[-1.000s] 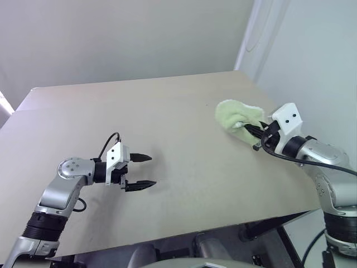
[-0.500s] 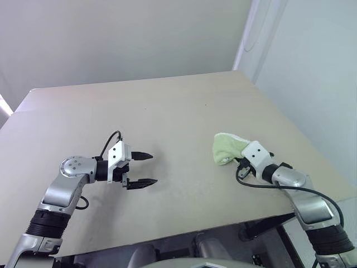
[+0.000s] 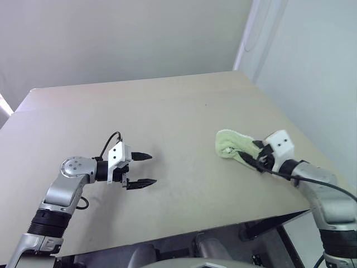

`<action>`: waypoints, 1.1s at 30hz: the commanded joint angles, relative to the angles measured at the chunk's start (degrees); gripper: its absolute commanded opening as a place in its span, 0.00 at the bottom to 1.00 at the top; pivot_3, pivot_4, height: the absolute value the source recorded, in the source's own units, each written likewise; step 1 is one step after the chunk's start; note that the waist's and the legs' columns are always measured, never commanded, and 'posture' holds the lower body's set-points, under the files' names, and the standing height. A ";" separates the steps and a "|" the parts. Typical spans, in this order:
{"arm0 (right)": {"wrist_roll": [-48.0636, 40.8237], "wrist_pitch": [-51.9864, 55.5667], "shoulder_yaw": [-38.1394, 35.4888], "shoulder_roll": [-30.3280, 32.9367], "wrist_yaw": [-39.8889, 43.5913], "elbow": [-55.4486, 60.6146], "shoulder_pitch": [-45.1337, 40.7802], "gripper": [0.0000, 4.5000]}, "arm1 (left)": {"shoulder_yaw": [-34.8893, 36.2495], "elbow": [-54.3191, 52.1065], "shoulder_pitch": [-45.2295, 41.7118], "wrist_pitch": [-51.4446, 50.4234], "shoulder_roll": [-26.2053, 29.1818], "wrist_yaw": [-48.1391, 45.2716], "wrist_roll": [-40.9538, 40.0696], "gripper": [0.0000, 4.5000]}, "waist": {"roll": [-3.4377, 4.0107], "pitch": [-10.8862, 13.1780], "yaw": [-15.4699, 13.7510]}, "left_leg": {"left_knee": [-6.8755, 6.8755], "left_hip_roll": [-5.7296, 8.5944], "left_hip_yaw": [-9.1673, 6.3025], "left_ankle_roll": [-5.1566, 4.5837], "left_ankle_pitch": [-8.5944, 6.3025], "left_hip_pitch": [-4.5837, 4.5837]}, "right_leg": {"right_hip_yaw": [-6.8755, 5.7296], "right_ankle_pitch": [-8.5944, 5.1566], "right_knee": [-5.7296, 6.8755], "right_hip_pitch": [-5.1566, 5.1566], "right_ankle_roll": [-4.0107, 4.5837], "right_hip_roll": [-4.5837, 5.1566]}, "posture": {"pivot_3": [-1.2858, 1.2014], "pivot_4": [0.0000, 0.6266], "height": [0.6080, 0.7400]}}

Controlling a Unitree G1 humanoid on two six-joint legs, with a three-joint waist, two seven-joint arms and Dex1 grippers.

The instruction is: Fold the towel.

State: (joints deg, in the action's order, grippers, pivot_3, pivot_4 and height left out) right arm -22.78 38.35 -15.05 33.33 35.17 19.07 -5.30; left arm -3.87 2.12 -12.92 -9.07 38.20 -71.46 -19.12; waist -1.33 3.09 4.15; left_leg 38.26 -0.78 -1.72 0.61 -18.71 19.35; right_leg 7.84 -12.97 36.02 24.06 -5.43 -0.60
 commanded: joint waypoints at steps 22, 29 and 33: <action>11.52 -17.88 11.51 -13.94 -14.20 -41.68 -11.85 0.76 | 2.56 -2.20 -0.95 -0.47 2.76 -0.45 -1.71 1.00 | -0.22 -0.18 1.48 | -0.02 -0.04 0.01 0.00 0.00 -0.10 | 0.01 0.03 -0.04 -0.32 0.06 -0.05 | 0.52 0.00 1.00; 6.11 -14.30 8.31 -12.21 -9.31 -28.86 -9.30 0.76 | 3.22 -2.85 -0.47 -1.44 3.33 0.37 -1.93 1.00 | -0.13 -0.16 1.92 | -0.03 -0.09 -0.17 0.01 -0.01 -1.04 | 0.00 0.02 -0.63 -1.31 0.03 0.00 | 0.52 0.00 1.00; -5.96 -4.69 3.55 -8.88 -3.66 -11.35 -6.03 0.76 | 3.23 -2.10 -0.40 -1.03 3.36 0.92 -1.59 1.00 | 0.20 0.00 1.52 | -0.29 -0.03 -0.17 0.00 -0.01 -0.69 | 0.00 -0.01 -0.62 -0.88 -0.01 0.02 | 0.52 0.00 1.00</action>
State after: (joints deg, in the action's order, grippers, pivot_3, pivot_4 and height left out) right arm -23.12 30.43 -8.80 23.07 28.96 -0.47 -11.06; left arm -1.87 1.02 -12.82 -10.71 40.97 -70.81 -20.47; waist -1.12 3.09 5.67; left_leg 37.93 -0.81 -1.90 0.60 -18.73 18.90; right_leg 7.84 -12.98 35.44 23.42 -5.47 -0.61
